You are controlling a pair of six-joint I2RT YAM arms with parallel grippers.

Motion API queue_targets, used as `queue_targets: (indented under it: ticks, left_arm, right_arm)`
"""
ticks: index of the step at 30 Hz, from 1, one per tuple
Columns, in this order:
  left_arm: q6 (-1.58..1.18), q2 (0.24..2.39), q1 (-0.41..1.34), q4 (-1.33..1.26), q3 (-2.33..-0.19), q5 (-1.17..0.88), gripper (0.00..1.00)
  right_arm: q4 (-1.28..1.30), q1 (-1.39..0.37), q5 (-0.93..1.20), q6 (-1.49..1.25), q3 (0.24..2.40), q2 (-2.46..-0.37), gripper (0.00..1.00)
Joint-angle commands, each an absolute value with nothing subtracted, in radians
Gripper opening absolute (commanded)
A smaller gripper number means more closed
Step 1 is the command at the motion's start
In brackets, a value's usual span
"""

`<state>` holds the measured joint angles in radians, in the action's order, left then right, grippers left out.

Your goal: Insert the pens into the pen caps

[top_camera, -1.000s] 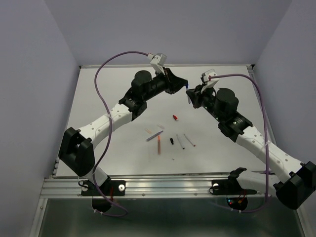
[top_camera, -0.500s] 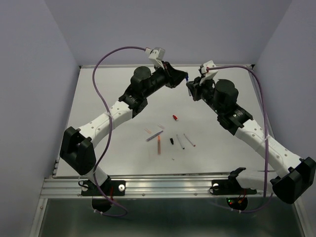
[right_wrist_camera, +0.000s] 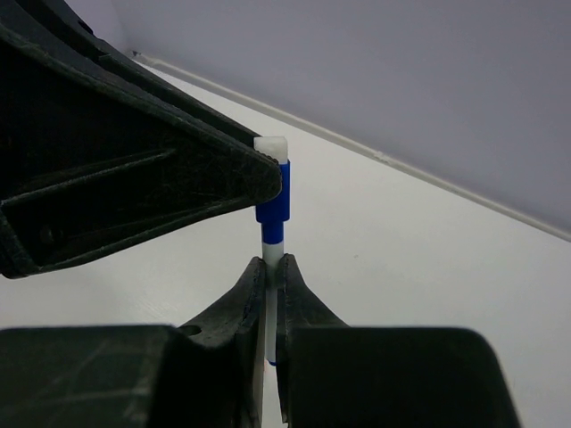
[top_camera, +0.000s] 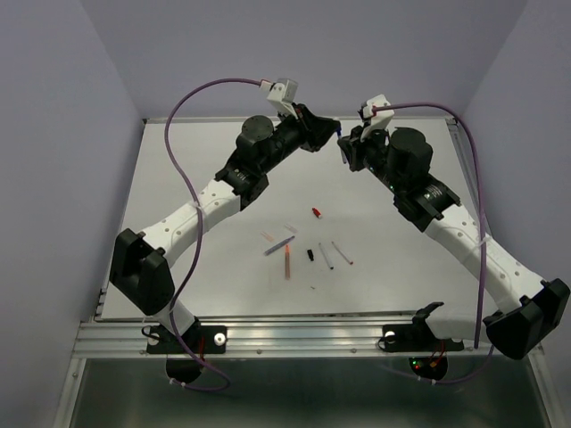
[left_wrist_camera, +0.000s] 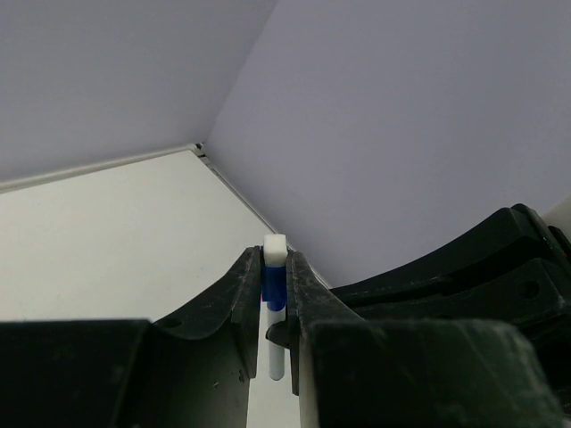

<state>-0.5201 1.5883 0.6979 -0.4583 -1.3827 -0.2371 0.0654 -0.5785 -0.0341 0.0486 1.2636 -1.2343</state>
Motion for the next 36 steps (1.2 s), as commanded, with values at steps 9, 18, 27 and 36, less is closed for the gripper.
queue_targets:
  ticks: [9,18,27,36]
  left_arm:
    - [-0.525,1.634,0.815,0.054,-1.365,-0.431,0.0]
    - [-0.568,1.54,0.753,0.046,-1.397,-0.361,0.26]
    - [-0.578,1.508,0.689,0.058,-1.425,-0.347,0.81]
    - [-0.572,1.433,0.637,0.067,-1.393,-0.342,0.99]
  right_arm:
    - [-0.503,-0.577,0.02,0.023,1.237,-1.094,0.01]
    - [-0.42,-0.577,0.117,-0.061,1.077,-1.074,0.01]
    - [-0.361,-0.577,0.123,-0.133,0.962,-0.999,0.01]
    - [-0.284,-0.577,-0.095,-0.114,0.925,-1.011,0.01]
